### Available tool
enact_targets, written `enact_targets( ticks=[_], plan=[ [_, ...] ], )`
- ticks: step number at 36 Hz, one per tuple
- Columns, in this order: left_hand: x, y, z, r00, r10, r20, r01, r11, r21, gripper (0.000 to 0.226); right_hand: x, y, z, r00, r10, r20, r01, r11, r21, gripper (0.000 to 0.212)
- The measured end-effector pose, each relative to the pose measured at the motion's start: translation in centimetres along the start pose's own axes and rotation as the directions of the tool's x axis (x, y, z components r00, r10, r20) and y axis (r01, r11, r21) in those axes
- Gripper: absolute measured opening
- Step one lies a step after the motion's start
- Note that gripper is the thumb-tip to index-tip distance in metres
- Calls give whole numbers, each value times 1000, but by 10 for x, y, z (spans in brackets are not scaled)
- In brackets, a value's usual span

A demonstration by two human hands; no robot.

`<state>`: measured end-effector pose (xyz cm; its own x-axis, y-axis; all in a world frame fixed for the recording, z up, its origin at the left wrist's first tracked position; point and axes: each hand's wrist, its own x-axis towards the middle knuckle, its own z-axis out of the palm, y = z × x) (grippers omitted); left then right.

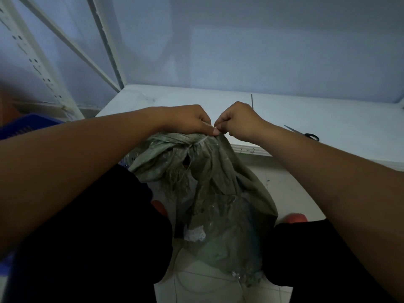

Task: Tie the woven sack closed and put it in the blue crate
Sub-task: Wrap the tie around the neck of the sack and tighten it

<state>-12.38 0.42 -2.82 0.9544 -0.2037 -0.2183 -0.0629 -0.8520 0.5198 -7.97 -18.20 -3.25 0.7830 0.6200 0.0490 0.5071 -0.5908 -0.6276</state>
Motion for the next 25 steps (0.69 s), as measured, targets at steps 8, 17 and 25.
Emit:
enact_targets(
  ticks=[8,17,25],
  plan=[
    [-4,2,-3,996,-76,51,74,997,26,50,-2,-6,0,1000,-4,-30,3,999,-47,19],
    [-7,8,-4,989,-118,86,106,985,135,38,-2,-9,-1,996,56,-73,-56,998,6,18],
    [-8,20,-11,918,-327,223,189,857,479,58,-5,-10,1,999,31,-39,-33,998,-48,17]
  ],
)
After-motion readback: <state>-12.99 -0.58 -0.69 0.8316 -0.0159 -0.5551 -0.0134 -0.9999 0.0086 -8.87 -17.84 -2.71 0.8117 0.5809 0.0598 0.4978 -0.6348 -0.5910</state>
